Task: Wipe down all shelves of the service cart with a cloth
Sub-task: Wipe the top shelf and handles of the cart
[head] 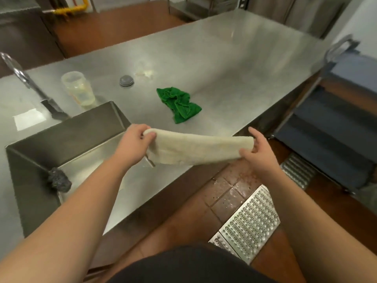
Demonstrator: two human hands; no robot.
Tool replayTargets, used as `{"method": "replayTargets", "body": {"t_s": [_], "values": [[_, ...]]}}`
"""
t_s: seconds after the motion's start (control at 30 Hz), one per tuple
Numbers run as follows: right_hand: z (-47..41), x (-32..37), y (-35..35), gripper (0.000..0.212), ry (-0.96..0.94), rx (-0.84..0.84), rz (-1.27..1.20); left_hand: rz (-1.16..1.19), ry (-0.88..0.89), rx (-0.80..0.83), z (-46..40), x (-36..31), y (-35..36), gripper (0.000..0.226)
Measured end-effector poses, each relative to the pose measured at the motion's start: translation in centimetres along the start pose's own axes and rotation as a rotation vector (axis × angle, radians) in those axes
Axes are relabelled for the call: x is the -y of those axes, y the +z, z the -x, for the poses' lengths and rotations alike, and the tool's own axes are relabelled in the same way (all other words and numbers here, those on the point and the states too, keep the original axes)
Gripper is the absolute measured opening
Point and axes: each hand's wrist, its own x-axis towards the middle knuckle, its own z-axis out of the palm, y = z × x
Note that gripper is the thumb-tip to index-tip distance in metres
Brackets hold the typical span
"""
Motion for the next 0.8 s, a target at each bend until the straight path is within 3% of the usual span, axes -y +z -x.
{"method": "replayTargets", "body": {"t_s": [0.1,0.17,0.37,0.47,0.63,0.8], "values": [[0.2,-2.1,-6.7,0.019,-0.027,-0.128,0.236,0.074,-0.006,-0.001,-1.2,-5.2,4.6,0.018],[0.4,-3.4,-11.4,0.007,-0.006,-0.193,0.218,0.085,0.045,0.027,-1.9,-8.8,8.1,0.019],[1.4,-7.2,-23.2,0.013,0.074,-0.345,0.097,0.14,0.127,0.145,-2.7,-19.8,18.9,0.021],[1.8,-9.3,-27.0,0.013,0.14,-0.391,0.002,0.193,0.13,0.288,-1.9,-24.8,24.4,0.022],[2.1,-11.5,-29.6,0.018,0.223,-0.417,-0.182,0.359,0.115,0.549,0.3,-31.0,32.3,0.021],[0.2,-12.0,-30.1,0.019,0.111,-0.473,-0.161,0.467,0.171,0.725,2.0,-37.4,37.9,0.017]]}}
